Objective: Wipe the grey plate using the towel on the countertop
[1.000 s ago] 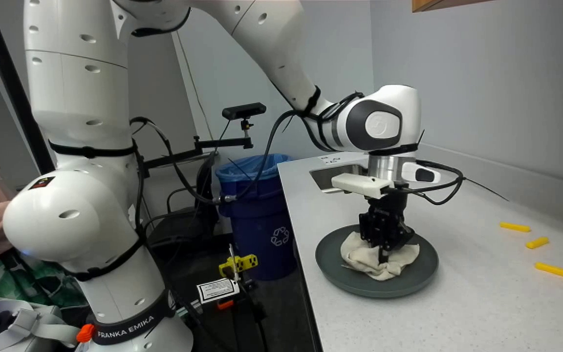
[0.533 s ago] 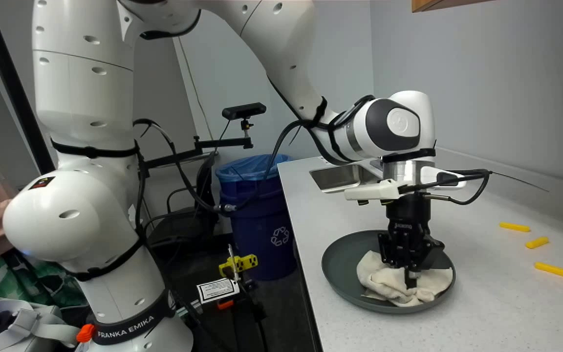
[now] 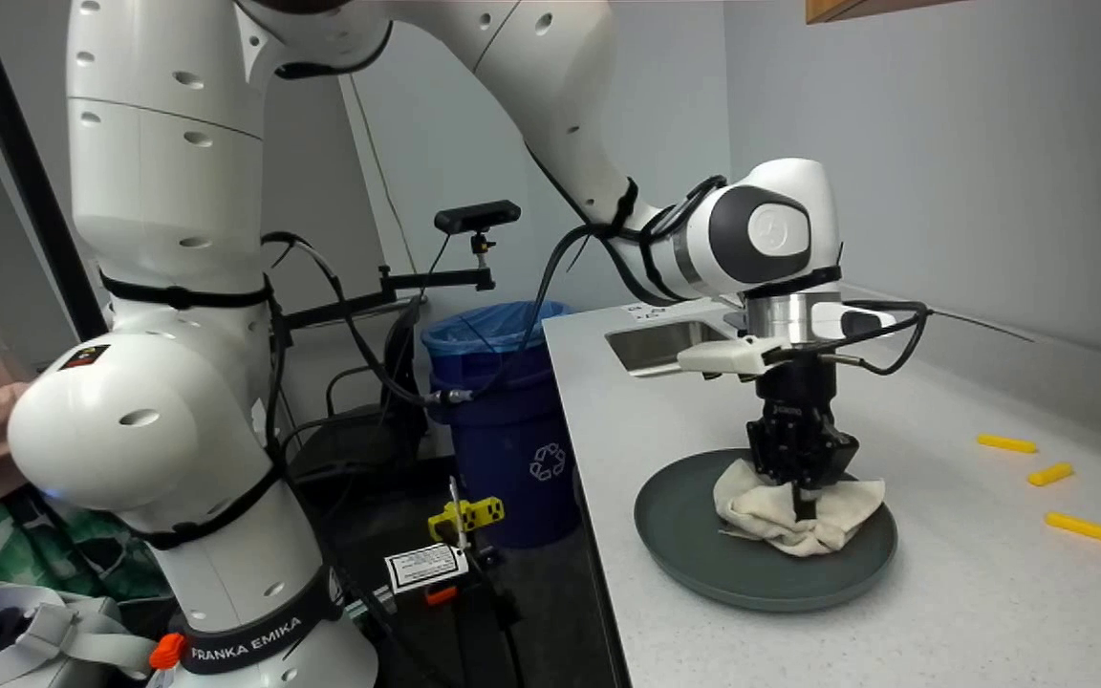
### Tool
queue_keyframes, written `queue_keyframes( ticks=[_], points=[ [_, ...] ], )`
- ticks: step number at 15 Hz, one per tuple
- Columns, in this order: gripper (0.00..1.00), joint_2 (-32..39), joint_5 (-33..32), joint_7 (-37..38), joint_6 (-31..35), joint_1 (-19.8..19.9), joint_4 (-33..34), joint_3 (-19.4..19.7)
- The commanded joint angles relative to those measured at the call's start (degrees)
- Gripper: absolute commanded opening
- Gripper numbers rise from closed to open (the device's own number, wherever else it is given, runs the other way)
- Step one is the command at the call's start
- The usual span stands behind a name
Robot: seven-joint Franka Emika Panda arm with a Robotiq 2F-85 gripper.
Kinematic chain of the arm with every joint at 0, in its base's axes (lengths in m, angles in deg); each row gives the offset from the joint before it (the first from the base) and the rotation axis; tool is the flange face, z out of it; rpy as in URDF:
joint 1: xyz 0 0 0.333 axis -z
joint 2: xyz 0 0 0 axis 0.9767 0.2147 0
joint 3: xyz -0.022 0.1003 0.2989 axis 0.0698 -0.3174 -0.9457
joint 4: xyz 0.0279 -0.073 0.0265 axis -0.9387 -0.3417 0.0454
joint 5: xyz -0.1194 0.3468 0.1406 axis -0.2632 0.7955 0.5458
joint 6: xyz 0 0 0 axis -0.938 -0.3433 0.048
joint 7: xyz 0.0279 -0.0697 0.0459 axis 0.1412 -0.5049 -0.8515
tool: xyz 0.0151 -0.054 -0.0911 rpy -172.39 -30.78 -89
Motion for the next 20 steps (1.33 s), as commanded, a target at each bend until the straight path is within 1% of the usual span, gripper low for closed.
queue_keyframes(
  ticks=[1, 3, 4, 7, 9, 12, 13, 15, 18, 20],
  points=[
    [0.03, -0.4, 8.4, -6.1, -2.5, 1.0, 0.4, -2.4],
    [0.03, -0.7, 9.0, -7.4, -4.3, 0.7, -0.1, -2.2],
    [0.03, -0.9, 7.9, -7.1, -5.3, 0.6, -0.4, -1.6],
    [0.03, -0.9, 2.0, -4.8, -9.6, 0.3, -0.9, 1.1],
    [0.03, -0.7, -3.3, -2.4, -11.7, 0.2, -1.0, 3.2],
    [0.03, -0.2, -10.9, 3.3, -8.9, 0.2, -1.3, 5.9],
    [0.03, -0.2, -12.1, 5.0, -7.6, 0.3, -1.2, 6.3],
    [0.03, -0.6, -12.2, 7.2, -5.1, 0.6, -1.3, 6.2],
    [0.03, -1.4, -9.7, 7.8, -0.9, 0.6, -1.7, 5.1],
    [0.03, -1.9, -5.9, 5.1, 0.1, 0.9, -1.6, 3.6]
  ],
)
